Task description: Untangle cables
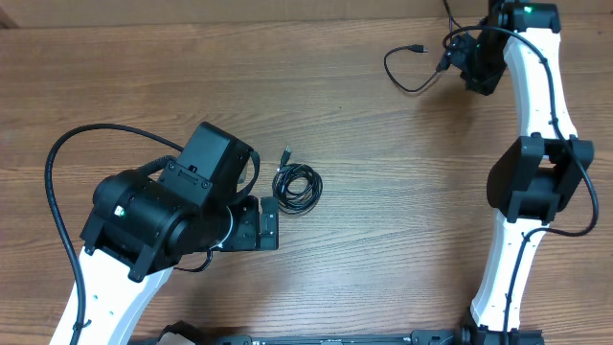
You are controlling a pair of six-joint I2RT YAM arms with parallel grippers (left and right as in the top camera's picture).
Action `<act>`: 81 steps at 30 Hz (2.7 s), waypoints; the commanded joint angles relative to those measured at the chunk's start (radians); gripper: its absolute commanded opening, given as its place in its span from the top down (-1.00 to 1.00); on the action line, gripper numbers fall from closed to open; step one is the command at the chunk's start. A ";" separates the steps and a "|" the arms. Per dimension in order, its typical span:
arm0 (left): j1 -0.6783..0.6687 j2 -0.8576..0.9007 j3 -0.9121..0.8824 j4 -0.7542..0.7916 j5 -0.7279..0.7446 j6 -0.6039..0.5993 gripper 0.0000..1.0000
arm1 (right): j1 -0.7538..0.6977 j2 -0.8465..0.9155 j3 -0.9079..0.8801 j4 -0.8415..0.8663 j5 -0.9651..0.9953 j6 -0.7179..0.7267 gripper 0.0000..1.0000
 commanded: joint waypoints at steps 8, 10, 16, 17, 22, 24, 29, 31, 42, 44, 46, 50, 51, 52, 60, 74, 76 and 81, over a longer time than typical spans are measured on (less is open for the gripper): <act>0.000 0.004 0.003 -0.003 0.008 0.019 -0.99 | 0.009 0.119 0.006 0.129 -0.094 0.061 -0.28; 0.000 0.004 0.003 -0.003 0.008 0.006 -0.99 | 0.013 0.143 0.006 0.145 -0.095 0.092 -0.25; 0.000 0.004 0.003 -0.003 0.008 0.001 -0.99 | 0.024 0.179 0.006 0.164 -0.099 0.109 0.14; 0.000 0.004 0.003 -0.003 0.008 0.001 -0.99 | 0.027 0.179 0.006 0.167 -0.099 0.109 0.21; 0.000 0.005 0.003 0.001 0.006 0.002 -0.99 | 0.042 0.179 0.006 0.203 -0.099 0.117 0.58; 0.000 0.005 0.003 0.000 0.006 0.002 -0.99 | 0.044 0.179 0.006 0.231 -0.099 0.148 0.72; 0.000 0.007 0.003 -0.003 0.007 0.001 -0.99 | 0.031 0.179 0.006 0.341 -0.108 0.312 0.93; 0.000 0.010 0.003 -0.003 0.007 0.002 -0.99 | 0.017 0.179 0.007 0.394 -0.161 0.366 0.93; 0.000 0.011 0.003 -0.003 0.007 0.001 -0.99 | -0.064 0.159 0.009 0.583 -0.443 0.432 0.86; 0.000 0.011 0.003 -0.003 0.007 0.002 -0.99 | -0.082 0.150 0.009 0.568 -0.439 0.421 0.47; 0.000 0.011 0.003 -0.003 0.007 0.002 -0.99 | -0.097 0.144 0.009 0.544 -0.439 0.407 -0.08; 0.000 0.011 0.003 -0.002 0.007 0.001 -0.99 | -0.130 0.130 0.010 0.459 -0.411 0.359 -0.79; 0.000 0.011 0.003 -0.003 0.006 0.002 -0.99 | -0.148 0.114 0.010 0.403 -0.349 0.343 -0.84; 0.000 0.011 0.003 -0.003 0.006 0.002 -0.99 | -0.157 0.100 0.010 0.380 -0.308 0.324 -0.86; 0.000 0.011 0.003 -0.001 0.007 0.002 -0.99 | -0.227 -0.062 0.010 0.316 -0.161 0.204 -1.00; 0.000 0.011 0.003 -0.003 0.007 0.002 -0.99 | -0.318 -0.126 0.009 0.193 -0.011 0.204 -1.00; 0.000 0.011 0.003 -0.003 0.007 0.002 -0.99 | -0.318 -0.120 0.006 0.181 0.010 0.198 -1.00; 0.000 0.011 0.003 -0.003 0.007 0.002 -0.99 | -0.304 -0.118 -0.008 0.184 -0.002 0.166 -1.00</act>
